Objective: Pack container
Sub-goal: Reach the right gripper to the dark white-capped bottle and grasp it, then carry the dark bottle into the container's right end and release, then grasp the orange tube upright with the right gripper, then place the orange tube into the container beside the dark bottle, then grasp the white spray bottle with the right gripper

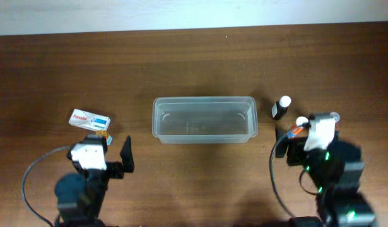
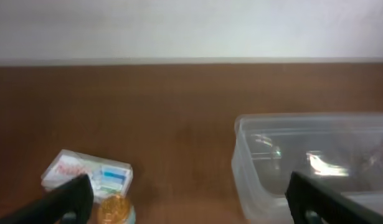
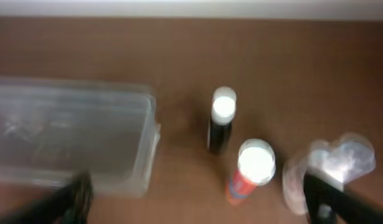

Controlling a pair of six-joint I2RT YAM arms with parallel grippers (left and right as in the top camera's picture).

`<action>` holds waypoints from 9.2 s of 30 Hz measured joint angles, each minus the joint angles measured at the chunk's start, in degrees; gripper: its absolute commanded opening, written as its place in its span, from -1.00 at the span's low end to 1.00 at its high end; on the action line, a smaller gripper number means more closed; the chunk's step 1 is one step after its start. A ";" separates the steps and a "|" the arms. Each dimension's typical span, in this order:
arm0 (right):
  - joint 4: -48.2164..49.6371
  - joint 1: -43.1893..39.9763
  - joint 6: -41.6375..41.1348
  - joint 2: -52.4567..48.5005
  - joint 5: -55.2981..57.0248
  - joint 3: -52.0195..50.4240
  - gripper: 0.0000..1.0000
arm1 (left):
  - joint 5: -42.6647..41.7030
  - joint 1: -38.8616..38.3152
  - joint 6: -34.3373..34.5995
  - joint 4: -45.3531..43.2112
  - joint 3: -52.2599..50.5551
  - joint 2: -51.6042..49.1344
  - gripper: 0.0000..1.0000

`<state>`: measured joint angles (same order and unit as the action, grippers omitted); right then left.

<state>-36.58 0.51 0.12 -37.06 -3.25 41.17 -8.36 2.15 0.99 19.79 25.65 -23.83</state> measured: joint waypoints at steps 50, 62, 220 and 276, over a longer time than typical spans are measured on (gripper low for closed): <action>-17.51 -3.93 8.28 -70.75 -1.75 42.36 0.46 | -0.04 0.00 -0.96 41.27 43.10 -48.39 0.99; -18.34 -3.93 7.37 -71.93 -0.76 42.36 -0.46 | -0.04 0.00 -0.96 41.27 43.10 -48.39 0.99; -27.47 16.41 -9.40 -58.23 1.49 38.60 -0.62 | -0.04 0.00 -0.96 41.27 43.21 -48.39 0.99; -42.29 -23.37 -4.55 -69.94 3.91 56.68 0.71 | -0.02 0.00 -0.96 41.27 43.25 -48.39 0.99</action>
<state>-78.87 -22.85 -4.43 -107.00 0.67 97.84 -8.38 2.15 0.03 61.06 68.90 -72.23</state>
